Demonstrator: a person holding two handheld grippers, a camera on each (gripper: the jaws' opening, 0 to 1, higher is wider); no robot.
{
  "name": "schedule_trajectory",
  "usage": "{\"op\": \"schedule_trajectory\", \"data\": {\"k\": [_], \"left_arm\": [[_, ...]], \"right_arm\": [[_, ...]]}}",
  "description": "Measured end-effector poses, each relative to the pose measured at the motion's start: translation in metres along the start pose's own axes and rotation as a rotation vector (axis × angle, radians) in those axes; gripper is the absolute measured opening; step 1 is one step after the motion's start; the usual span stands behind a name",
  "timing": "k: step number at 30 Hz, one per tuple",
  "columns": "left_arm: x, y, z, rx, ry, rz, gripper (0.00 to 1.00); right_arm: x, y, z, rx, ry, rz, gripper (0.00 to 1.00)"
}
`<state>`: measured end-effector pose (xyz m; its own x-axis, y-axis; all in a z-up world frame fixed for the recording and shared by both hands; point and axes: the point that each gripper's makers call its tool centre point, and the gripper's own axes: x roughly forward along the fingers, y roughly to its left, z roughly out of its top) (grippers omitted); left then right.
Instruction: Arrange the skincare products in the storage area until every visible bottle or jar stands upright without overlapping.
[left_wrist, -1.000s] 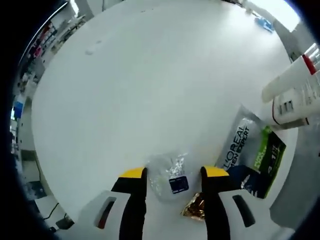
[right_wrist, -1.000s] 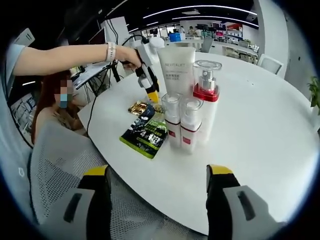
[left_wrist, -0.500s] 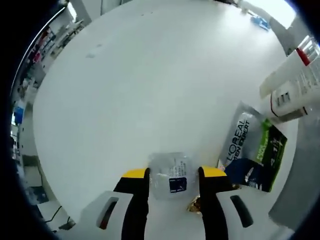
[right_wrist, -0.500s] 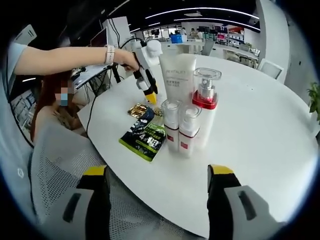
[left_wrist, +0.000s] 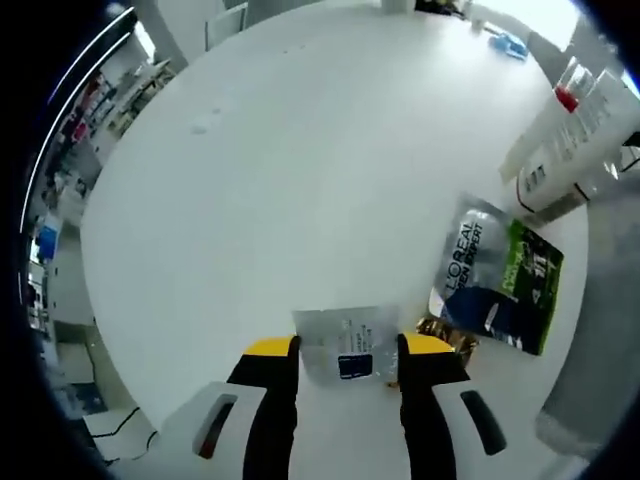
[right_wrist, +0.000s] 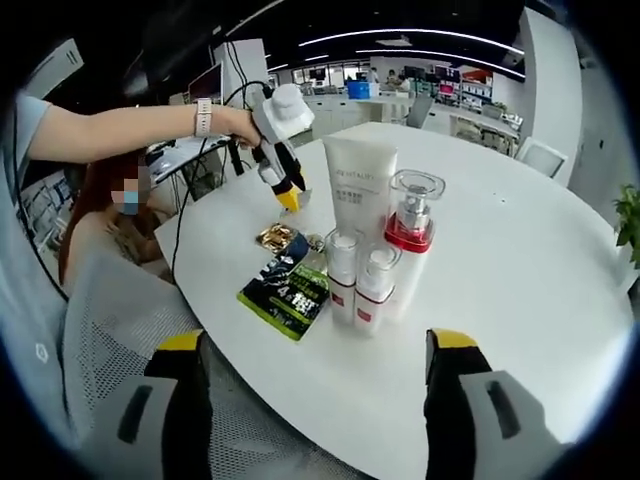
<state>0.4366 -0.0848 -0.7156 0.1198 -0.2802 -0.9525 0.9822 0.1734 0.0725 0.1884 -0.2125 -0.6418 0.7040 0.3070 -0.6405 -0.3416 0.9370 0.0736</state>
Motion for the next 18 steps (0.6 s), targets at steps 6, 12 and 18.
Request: {"op": "schedule_trajectory", "data": {"k": [6,12,18], "left_arm": [[-0.009,-0.011,-0.009,0.05,0.016,-0.005,0.36],[-0.019,-0.03,-0.014,0.125,0.008,-0.024,0.36],[-0.023,-0.056,-0.025,0.204,0.049,-0.04,0.36]], "right_arm": [[-0.002,-0.001,-0.002,0.001,0.003,-0.005,0.97],[-0.005,0.001,0.001,-0.003,-0.023,-0.002,0.99],[-0.006,0.002,0.002,-0.009,-0.027,-0.004,0.99]]}}
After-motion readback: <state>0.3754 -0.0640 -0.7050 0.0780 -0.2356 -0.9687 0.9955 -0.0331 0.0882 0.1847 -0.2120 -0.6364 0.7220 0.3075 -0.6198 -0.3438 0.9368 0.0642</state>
